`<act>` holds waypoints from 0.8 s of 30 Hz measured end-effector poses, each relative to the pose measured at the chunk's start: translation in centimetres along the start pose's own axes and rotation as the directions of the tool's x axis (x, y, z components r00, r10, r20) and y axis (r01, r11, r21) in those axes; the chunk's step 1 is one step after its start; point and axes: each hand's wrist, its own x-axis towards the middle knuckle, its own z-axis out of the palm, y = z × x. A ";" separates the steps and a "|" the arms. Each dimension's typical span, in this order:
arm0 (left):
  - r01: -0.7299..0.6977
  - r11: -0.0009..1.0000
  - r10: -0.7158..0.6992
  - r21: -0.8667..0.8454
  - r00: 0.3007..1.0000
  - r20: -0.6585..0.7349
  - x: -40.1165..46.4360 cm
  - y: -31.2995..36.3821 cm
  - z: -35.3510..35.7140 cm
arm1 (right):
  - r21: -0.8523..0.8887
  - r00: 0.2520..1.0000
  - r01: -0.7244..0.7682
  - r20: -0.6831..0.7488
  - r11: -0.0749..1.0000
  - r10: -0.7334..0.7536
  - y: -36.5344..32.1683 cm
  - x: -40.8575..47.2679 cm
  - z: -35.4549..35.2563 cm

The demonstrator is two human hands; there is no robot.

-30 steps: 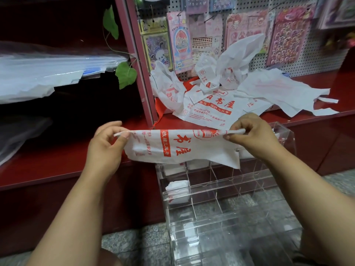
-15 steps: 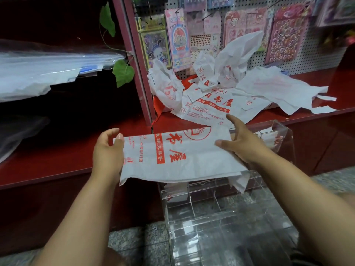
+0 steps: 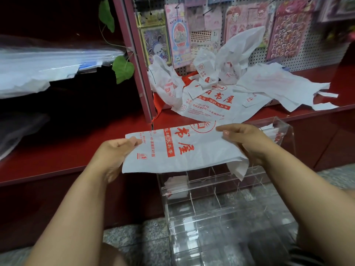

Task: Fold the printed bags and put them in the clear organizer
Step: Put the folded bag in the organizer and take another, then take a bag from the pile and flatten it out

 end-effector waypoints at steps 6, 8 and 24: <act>-0.025 0.999 0.024 0.029 0.999 0.023 0.2 0.0 -0.6 | -0.282 0.993 0.118 0.015 0.952 -0.119 -0.2 -0.4 -0.5; -0.031 0.999 0.030 0.030 0.999 0.019 0.3 0.0 -0.7 | -0.322 0.990 0.132 0.004 0.938 -0.138 -0.1 -0.3 -0.6; -0.220 0.867 0.266 0.447 0.963 -0.043 0.2 0.6 -1.6 | -0.586 0.962 0.176 -0.069 0.791 -0.265 0.5 0.6 -0.3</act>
